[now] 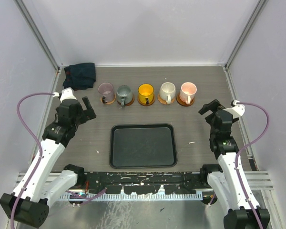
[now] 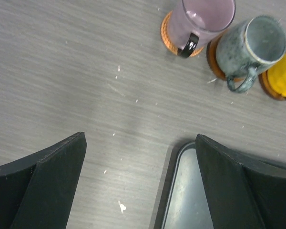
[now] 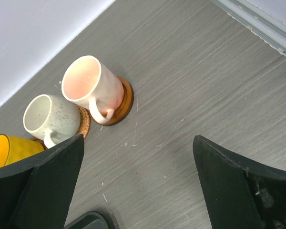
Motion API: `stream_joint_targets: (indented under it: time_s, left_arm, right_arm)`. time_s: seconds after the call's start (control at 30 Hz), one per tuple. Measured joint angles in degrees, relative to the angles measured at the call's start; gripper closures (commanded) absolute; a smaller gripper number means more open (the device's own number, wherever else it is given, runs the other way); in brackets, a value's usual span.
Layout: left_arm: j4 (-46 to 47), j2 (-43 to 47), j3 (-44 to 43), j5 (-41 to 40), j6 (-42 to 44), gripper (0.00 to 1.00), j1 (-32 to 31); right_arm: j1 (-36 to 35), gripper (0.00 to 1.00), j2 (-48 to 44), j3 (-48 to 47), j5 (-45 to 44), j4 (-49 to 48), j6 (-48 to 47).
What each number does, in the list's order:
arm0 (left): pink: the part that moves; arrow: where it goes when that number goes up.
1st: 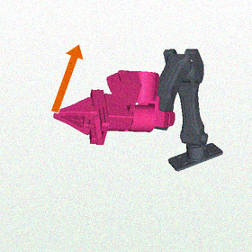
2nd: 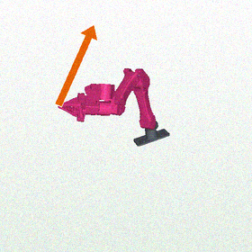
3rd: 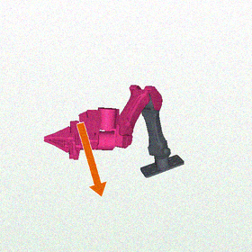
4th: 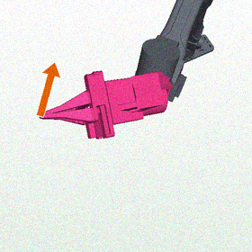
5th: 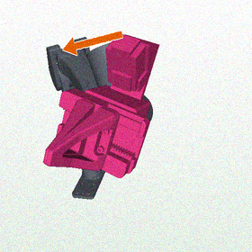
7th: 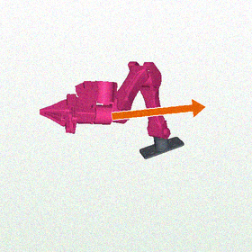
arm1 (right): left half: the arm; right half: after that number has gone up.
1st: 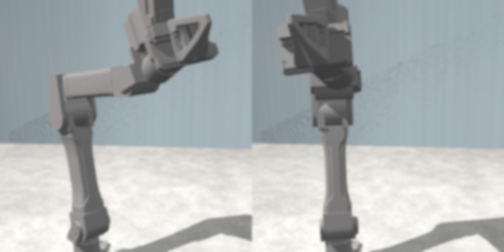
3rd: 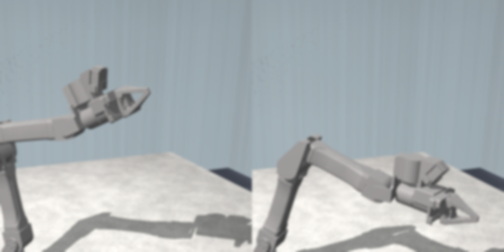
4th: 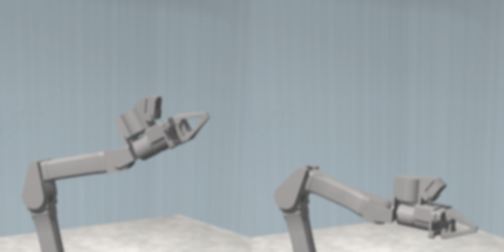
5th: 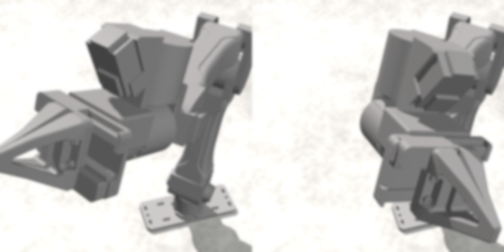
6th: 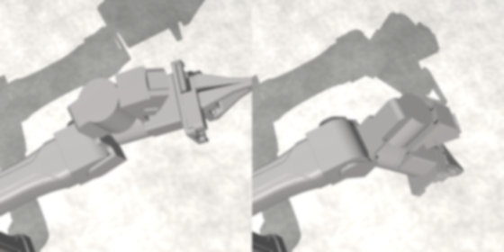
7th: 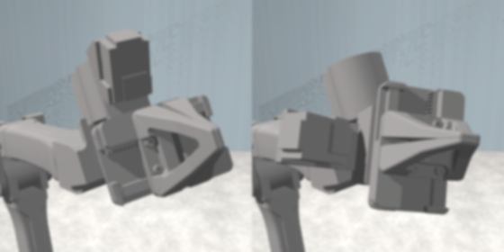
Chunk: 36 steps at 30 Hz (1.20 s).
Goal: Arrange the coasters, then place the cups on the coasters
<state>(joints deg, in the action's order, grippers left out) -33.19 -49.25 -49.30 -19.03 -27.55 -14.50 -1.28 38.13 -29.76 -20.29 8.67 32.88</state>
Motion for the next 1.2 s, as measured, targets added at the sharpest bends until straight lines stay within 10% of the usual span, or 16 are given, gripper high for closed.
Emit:
stream_joint_targets:
  time_s: [0.47, 1.2]
  left_arm:
    - [-7.87, 16.94, 3.89, -2.99, -1.44, 0.02, 0.0]
    - [-17.7, 13.35, 3.45, -10.4, -10.27, 0.02, 0.0]
  right_arm:
    - [0.0, 0.0, -4.11, 0.0, -1.75, 3.45, -0.44]
    - [0.0, 0.0, -4.42, 0.0, -1.49, 3.76, -0.83]
